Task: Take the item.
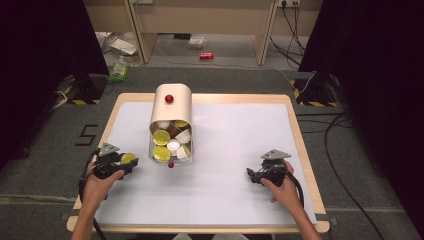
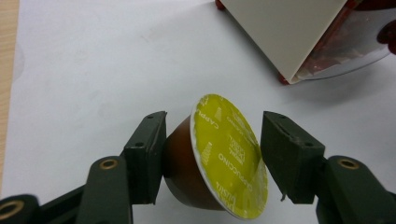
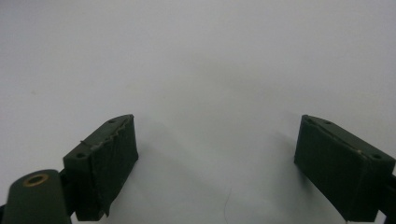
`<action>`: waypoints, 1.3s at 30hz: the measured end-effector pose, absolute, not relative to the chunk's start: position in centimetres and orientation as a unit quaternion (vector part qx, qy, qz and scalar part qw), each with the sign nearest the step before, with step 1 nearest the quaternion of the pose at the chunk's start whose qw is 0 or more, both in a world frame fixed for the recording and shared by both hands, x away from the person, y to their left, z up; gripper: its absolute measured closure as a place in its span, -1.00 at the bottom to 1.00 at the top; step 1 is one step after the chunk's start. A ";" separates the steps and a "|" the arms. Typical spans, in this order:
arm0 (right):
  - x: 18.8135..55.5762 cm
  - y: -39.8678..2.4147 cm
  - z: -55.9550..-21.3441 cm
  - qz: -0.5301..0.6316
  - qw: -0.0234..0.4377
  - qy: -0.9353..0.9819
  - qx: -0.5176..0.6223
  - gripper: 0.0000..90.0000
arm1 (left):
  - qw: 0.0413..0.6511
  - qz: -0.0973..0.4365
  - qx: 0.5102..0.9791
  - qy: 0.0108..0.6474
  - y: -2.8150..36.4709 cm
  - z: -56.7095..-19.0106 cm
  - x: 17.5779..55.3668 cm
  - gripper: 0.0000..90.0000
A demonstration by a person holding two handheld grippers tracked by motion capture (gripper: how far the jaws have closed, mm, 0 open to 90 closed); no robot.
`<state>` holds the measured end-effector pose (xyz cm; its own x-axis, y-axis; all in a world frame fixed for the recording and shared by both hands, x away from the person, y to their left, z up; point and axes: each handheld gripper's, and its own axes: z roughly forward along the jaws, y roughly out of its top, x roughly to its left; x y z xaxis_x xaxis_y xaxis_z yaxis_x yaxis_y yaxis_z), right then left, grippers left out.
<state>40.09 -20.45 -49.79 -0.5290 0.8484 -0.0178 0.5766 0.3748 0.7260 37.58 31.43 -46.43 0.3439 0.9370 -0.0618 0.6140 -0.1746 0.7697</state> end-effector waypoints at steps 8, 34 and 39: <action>40.1 -20.5 -49.8 0.342 0.200 0.806 0.440 -0.70 | 0.355 0.219 0.737 0.532 31.6 -47.0 37.7 -0.07; 40.1 -20.5 -49.8 0.342 0.200 0.806 0.440 -0.70 | 0.338 0.219 0.739 0.540 32.1 -48.2 38.1 -0.07; 40.1 -20.5 -49.8 0.342 0.200 0.806 0.440 -0.70 | 0.338 0.218 0.738 0.542 32.1 -48.4 38.2 -0.07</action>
<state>40.12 -20.48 -49.80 -0.5325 0.8462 -0.0208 0.5729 0.3784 0.7270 38.18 32.14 -48.37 0.3184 0.9469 -0.0452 0.6520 -0.1841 0.7355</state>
